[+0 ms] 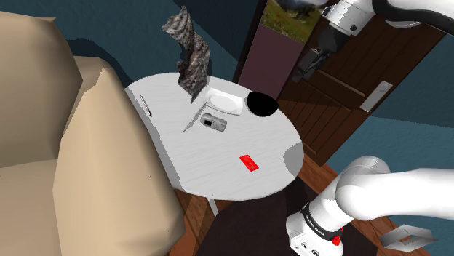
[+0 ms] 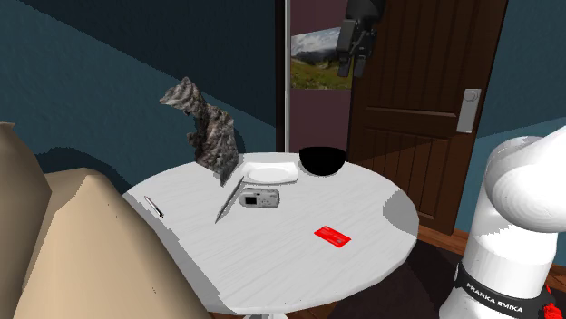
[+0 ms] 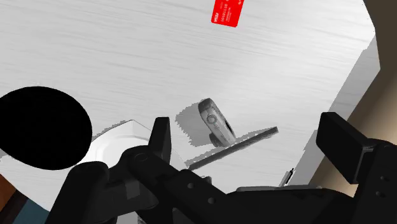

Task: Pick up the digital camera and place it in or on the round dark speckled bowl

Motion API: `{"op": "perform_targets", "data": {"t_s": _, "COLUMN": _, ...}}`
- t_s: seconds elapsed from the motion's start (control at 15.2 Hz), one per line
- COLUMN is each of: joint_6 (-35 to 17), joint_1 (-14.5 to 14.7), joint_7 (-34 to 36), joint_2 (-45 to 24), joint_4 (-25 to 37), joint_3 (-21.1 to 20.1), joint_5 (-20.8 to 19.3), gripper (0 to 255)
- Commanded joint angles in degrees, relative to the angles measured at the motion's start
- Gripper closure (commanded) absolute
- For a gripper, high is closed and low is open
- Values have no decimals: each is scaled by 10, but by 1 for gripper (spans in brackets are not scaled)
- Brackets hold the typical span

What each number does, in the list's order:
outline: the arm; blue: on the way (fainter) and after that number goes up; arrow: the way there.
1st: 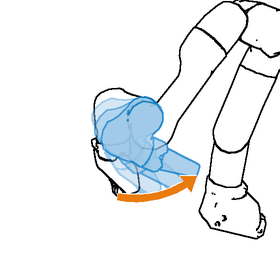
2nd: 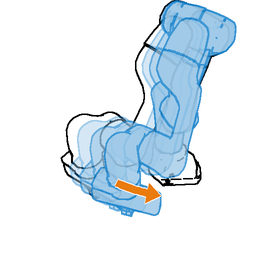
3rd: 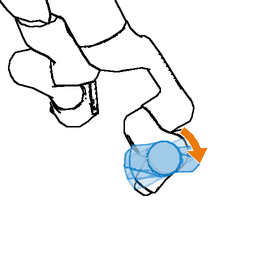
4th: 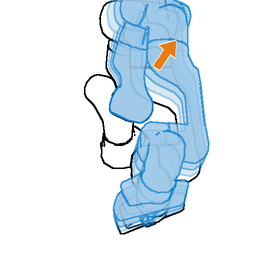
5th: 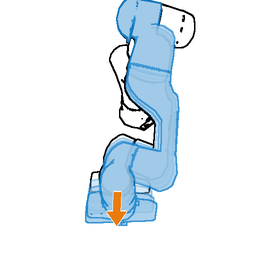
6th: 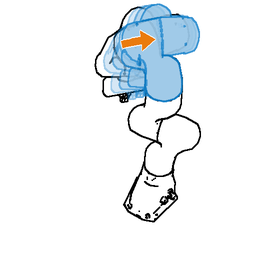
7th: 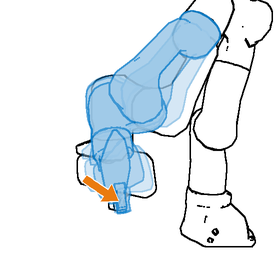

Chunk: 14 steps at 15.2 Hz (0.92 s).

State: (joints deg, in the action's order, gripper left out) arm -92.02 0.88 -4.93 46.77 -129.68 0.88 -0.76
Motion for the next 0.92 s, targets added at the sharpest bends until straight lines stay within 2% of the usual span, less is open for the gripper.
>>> {"op": "perform_targets", "data": {"t_s": 0.0, "joint_6": 0, "joint_1": 0, "joint_7": 0, "joint_2": 0, "joint_4": 0, "joint_3": 0, "joint_5": 0, "gripper": 0}}
{"op": "perform_targets", "data": {"t_s": 0.46, "joint_6": -121, "joint_1": 7, "joint_7": -4, "joint_2": -96, "joint_4": -39, "joint_3": -2, "joint_5": 4, "gripper": 0}}
{"op": "perform_targets", "data": {"t_s": 0.86, "joint_6": -219, "joint_1": 13, "joint_7": -7, "joint_2": -200, "joint_4": -42, "joint_3": -5, "joint_5": 7, "gripper": 0}}
